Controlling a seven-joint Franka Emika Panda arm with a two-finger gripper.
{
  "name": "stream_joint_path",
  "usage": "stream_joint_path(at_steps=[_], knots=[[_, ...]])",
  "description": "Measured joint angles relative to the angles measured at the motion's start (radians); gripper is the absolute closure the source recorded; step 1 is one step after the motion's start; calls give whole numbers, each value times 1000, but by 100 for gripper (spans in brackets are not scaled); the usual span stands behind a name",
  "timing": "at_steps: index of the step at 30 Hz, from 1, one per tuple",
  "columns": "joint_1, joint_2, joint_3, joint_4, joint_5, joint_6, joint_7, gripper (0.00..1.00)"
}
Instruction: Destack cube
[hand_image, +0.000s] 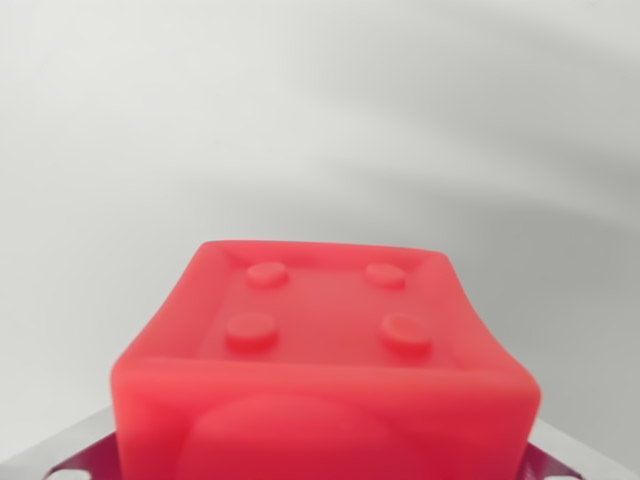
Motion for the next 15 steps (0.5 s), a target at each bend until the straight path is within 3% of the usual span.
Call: stream_joint_path(at_steps=[15], knots=[[-33, -10, -22, -15, 4, 4, -55, 100]])
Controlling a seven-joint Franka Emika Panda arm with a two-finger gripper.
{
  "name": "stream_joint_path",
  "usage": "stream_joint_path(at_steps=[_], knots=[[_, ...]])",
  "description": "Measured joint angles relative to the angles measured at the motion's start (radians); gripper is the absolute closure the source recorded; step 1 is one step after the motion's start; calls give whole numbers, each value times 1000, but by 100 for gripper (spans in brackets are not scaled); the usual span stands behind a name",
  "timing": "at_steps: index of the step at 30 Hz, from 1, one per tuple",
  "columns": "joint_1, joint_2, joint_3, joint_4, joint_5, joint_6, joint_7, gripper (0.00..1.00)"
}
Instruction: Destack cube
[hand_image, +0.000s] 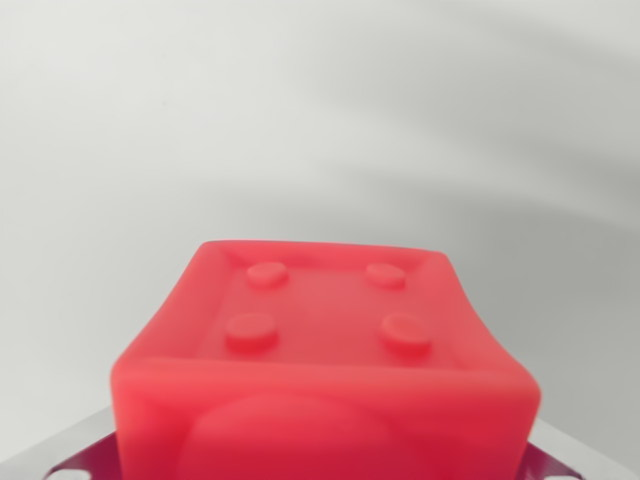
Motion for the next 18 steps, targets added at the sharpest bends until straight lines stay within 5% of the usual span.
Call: stream_joint_path(at_steps=[18], knots=[[-37, -10, -28, -11, 4, 2, -63, 100]])
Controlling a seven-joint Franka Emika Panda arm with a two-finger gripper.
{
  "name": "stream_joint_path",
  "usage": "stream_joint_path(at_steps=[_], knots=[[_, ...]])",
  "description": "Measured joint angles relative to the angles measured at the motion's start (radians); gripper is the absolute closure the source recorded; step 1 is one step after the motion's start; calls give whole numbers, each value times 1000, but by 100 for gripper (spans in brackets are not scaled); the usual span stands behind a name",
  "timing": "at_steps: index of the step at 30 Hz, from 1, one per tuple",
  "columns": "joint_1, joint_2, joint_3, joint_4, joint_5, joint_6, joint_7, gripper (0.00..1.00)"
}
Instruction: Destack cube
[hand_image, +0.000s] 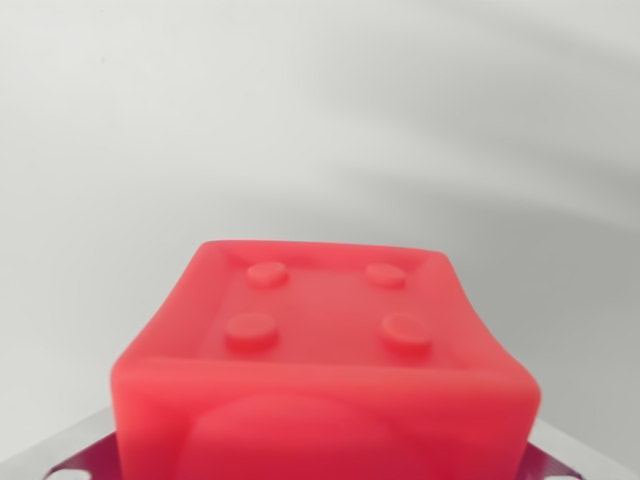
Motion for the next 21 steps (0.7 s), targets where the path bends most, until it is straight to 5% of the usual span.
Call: stream_joint_path(at_steps=[21], knots=[[-38, -4, -33, -5, 5, 1, -70, 100]])
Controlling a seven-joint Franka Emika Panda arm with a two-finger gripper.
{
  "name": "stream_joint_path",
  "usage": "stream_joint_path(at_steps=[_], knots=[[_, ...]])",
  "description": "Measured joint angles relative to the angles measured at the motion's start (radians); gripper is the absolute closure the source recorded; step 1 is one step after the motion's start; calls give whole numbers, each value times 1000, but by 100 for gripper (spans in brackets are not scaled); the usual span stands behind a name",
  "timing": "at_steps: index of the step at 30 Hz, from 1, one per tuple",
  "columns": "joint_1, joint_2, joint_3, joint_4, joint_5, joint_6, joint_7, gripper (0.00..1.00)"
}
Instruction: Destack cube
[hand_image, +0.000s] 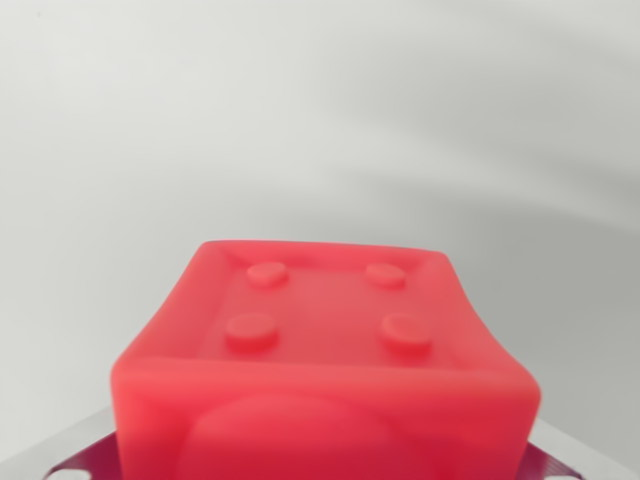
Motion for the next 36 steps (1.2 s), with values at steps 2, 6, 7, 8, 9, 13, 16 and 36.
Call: stream_joint_path(at_steps=[2, 6, 7, 8, 9, 13, 16, 36], knots=[[-3, 0, -3, 0, 0, 0, -6, 100], [-12, 0, -10, 0, 1, 0, -21, 100], [-14, 0, -12, 0, 1, 0, -25, 100], [-16, 0, -13, 0, 1, 0, -27, 100], [-18, 0, -15, 0, 2, 0, -31, 100], [-24, 0, -22, 0, 3, 0, -45, 100], [-29, 0, -27, 0, 4, 0, -55, 100], [-68, 2, -60, 6, 10, 0, -125, 100]])
